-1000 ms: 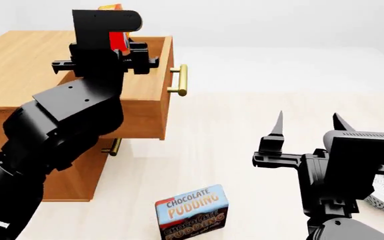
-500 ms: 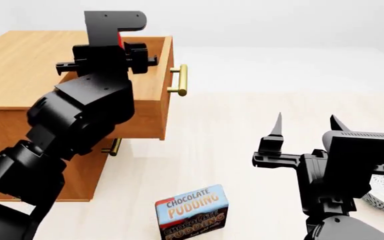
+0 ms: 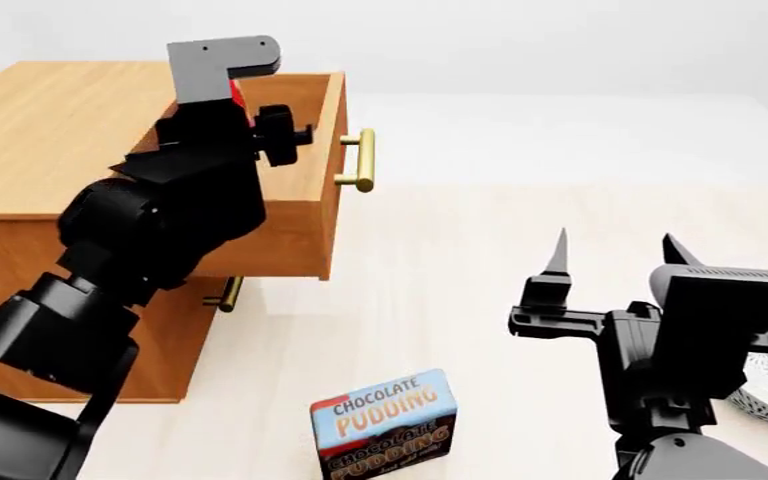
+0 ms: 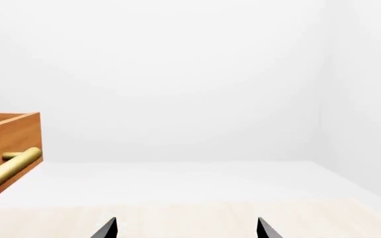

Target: Put the butter at the back in the top drawer of the cabinet and close it.

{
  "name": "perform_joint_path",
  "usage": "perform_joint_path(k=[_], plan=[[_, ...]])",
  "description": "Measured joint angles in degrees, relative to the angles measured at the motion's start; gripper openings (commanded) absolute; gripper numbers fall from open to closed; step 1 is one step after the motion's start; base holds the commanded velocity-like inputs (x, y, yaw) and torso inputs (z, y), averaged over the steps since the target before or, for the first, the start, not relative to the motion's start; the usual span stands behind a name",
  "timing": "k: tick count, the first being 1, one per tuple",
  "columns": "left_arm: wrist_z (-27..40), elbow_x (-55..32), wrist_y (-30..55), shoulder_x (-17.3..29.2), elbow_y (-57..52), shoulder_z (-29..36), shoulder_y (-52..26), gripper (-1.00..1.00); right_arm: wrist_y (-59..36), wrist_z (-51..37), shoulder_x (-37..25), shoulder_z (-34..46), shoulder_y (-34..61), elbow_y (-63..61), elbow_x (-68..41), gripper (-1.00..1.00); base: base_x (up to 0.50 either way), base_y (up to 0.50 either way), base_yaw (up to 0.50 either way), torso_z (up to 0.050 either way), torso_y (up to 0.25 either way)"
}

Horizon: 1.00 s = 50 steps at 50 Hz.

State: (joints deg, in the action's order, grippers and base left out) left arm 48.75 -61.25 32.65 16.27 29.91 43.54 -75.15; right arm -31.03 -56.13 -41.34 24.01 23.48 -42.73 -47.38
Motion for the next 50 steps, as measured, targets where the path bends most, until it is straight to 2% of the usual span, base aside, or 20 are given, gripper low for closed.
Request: perform_joint_path(k=[13, 14, 34, 50], plan=[[-0.48, -1.78, 0.98, -0.07, 1.36, -1.18, 0.02, -1.0, 0.14, 0.0, -0.27, -0.19, -0.15, -0.2, -0.1, 1.0, 0.0, 0.0, 0.0, 0.001, 0.002], [-0.57, -1.79, 1.03, -0.07, 1.37, -1.19, 0.0, 1.0, 0.14, 0.0, -0.28, -0.19, -0.14, -0.21, -0.1, 1.0, 0.0, 0.0, 0.0, 0.0, 0.0], [-1.76, 0.28, -0.77, 1.08, -2.69, -1.3, -0.39, 1.0, -0.12, -0.13, -0.06, 0.2, 0.19, -0.31, 0.04, 1.0, 0.0, 0.0, 0.0, 0.0, 0.0], [-1.82, 6.08, -7.59, 4.53, -20.71, 0.88, 1.89, 1.0, -0.67, -0.6, 0.03, 0.36, 0.57, -0.89, -0.32, 1.0, 0.0, 0.0, 0.0, 0.0, 0.0]])
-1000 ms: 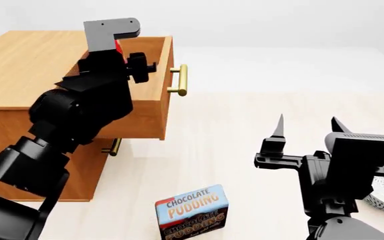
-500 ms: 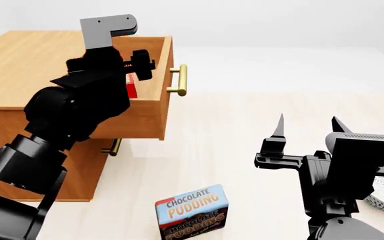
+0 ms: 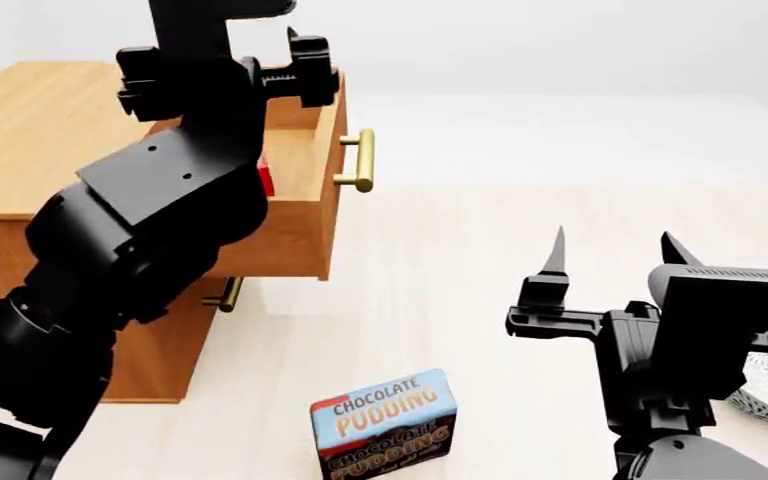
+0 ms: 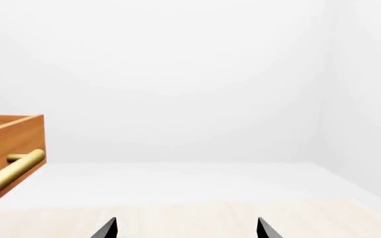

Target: Put the butter at the back in the top drawer of the cabinet and close it.

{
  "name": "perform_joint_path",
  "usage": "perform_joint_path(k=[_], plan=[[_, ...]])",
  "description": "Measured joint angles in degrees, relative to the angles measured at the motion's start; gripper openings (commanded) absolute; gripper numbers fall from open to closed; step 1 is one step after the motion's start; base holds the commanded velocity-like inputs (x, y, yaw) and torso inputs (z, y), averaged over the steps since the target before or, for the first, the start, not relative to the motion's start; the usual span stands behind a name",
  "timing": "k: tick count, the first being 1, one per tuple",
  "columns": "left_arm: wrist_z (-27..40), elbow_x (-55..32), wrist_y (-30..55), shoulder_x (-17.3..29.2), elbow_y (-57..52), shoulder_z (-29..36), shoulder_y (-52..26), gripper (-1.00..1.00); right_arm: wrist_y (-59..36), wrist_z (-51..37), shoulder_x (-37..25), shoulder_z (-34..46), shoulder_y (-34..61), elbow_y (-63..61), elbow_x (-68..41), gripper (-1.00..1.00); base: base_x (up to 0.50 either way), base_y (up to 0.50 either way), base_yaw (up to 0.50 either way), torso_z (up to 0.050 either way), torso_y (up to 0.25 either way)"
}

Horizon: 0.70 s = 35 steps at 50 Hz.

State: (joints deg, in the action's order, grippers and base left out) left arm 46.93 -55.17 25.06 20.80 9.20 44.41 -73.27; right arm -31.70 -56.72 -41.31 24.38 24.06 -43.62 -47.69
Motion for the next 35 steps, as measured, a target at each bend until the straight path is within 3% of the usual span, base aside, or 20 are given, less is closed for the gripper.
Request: perform_joint_path(k=[15, 35], plan=[[-1.34, 6.9, -3.08, -0.18, -13.41, 7.19, 3.21, 1.0, -0.46, -0.53, -0.11, -0.07, 0.29, -0.77, -0.49, 1.0, 0.0, 0.0, 0.0, 0.0, 0.0], [-5.68, 16.75, -7.05, -8.26, -15.55, 21.24, 10.22, 1.0, -0.15, -0.75, -0.72, -0.51, -0.3, -1.55, -0.86, 1.0, 0.0, 0.0, 0.0, 0.0, 0.0]])
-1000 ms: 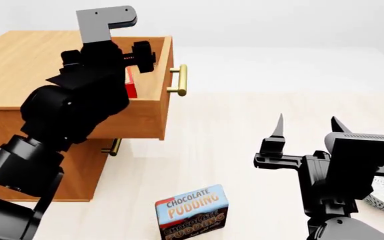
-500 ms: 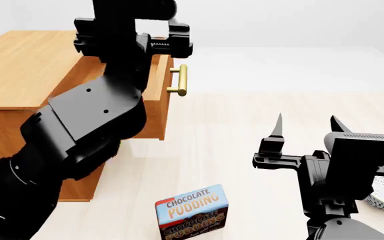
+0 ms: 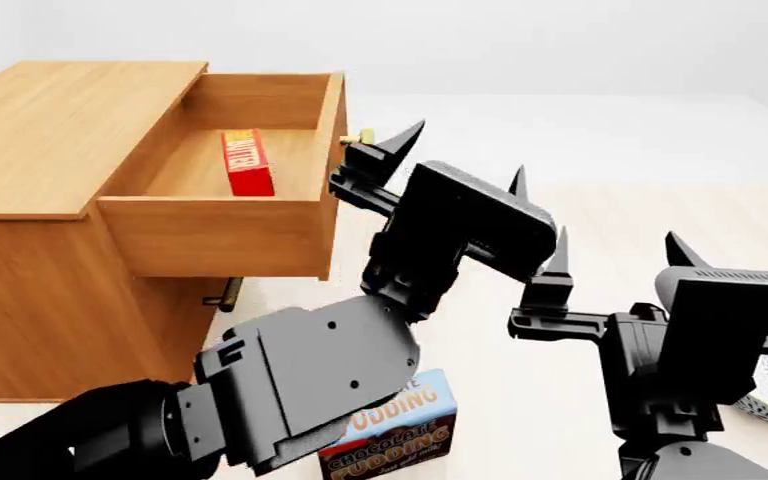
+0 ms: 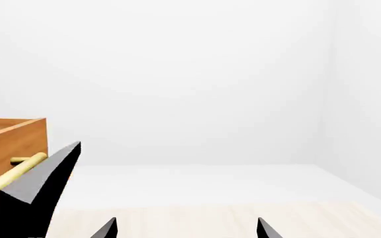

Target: Put the butter at the back in the top drawer of the cabinet and close it.

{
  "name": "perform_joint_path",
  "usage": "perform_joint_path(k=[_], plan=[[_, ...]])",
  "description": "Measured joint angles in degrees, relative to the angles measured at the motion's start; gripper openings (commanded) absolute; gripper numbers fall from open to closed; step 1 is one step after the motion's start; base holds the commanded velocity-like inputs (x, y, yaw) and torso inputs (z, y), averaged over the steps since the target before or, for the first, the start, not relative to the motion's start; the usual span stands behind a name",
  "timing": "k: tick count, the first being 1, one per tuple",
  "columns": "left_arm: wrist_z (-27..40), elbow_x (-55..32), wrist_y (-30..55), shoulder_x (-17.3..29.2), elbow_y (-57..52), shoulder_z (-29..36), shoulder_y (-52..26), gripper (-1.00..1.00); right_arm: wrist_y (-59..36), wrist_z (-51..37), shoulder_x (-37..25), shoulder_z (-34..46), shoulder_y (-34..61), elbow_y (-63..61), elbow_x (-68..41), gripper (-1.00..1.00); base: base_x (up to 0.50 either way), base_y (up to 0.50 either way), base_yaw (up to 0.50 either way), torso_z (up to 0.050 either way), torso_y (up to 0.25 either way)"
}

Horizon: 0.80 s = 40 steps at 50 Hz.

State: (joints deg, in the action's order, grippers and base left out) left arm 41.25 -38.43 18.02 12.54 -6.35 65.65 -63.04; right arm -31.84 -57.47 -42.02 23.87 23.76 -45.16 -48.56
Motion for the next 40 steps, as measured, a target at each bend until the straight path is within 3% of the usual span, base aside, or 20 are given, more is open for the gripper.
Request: perform_joint_path(k=[14, 40], plan=[[-3.64, 1.99, -4.08, -3.14, 4.11, 3.77, 3.67, 1.0, 0.71, 0.25, -0.06, 0.04, -0.76, 0.16, 0.42, 1.0, 0.0, 0.0, 0.0, 0.0, 0.0], [-9.08, 2.54, -15.13, -5.01, 30.84, -1.68, 4.49, 1.0, 2.0, 0.8, -0.18, 0.15, -1.82, 0.07, 1.29, 1.0, 0.0, 0.0, 0.0, 0.0, 0.0]])
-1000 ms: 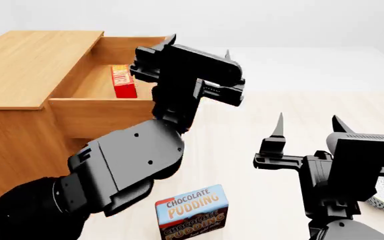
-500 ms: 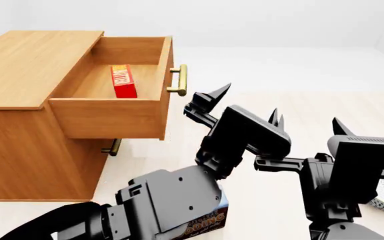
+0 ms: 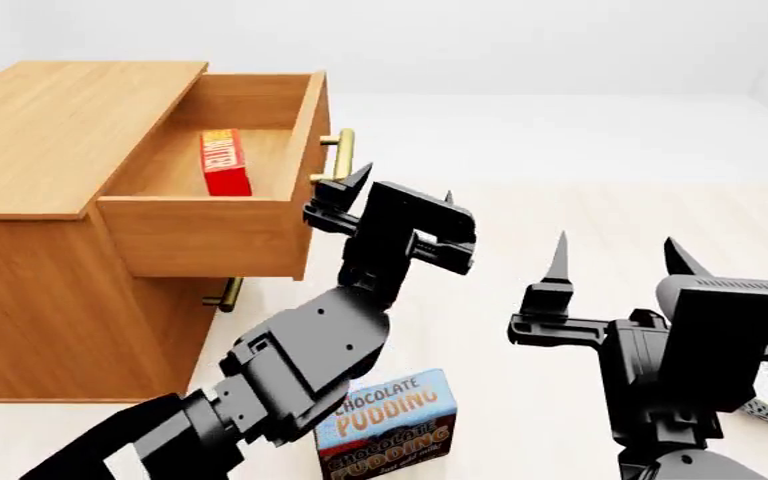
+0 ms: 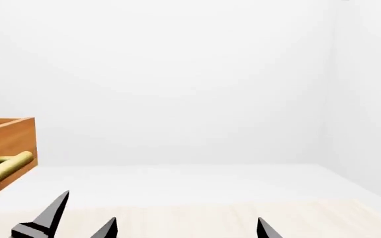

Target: Put the butter at the back in the top drawer of the cabinet and close it.

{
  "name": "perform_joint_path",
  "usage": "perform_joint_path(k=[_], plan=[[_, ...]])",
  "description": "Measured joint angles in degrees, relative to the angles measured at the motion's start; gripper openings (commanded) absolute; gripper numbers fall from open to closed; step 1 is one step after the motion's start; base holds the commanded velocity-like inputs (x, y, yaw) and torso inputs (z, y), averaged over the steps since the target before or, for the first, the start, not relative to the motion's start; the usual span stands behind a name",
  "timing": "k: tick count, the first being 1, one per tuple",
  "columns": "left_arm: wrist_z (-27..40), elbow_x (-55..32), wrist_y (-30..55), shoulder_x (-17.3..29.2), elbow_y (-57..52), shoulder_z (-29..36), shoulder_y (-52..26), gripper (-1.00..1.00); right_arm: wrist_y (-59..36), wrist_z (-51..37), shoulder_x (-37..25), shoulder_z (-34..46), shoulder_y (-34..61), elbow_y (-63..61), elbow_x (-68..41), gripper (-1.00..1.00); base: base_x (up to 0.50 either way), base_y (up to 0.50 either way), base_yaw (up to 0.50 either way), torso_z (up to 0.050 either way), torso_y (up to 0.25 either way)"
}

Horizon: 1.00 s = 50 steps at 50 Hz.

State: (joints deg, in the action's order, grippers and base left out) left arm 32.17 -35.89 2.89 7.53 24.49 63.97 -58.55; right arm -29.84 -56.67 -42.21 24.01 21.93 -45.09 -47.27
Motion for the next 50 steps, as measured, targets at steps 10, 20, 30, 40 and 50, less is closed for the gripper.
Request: perform_joint_path(k=[10, 20, 30, 40, 50], plan=[[-0.05, -0.05, -1.42, 1.12, 5.08, -1.76, -0.7, 1.0, 0.73, 0.4, 0.08, 0.11, -0.27, 0.02, 0.69, 1.0, 0.0, 0.0, 0.0, 0.0, 0.0], [1.12, -1.51, -0.07, 5.17, 3.69, -3.26, -0.87, 1.0, 0.92, 0.53, 0.1, 0.21, -0.29, -0.09, 0.89, 1.0, 0.0, 0.0, 0.0, 0.0, 0.0], [3.12, -2.98, 1.12, 11.45, 0.07, -5.2, -0.53, 1.0, 0.5, 0.24, 0.21, 0.39, 0.02, -0.48, 0.7, 1.0, 0.0, 0.0, 0.0, 0.0, 0.0], [4.57, -4.09, 1.64, 17.21, -3.19, -6.92, 0.61, 1.0, -0.24, -0.19, 0.81, 1.13, 0.58, -0.87, 0.81, 1.0, 0.0, 0.0, 0.0, 0.0, 0.0], [5.53, -5.04, 2.17, 21.78, -5.91, -7.99, 1.8, 1.0, -1.15, -0.74, 1.51, 1.98, 1.29, -1.36, 0.9, 1.0, 0.0, 0.0, 0.0, 0.0, 0.0]])
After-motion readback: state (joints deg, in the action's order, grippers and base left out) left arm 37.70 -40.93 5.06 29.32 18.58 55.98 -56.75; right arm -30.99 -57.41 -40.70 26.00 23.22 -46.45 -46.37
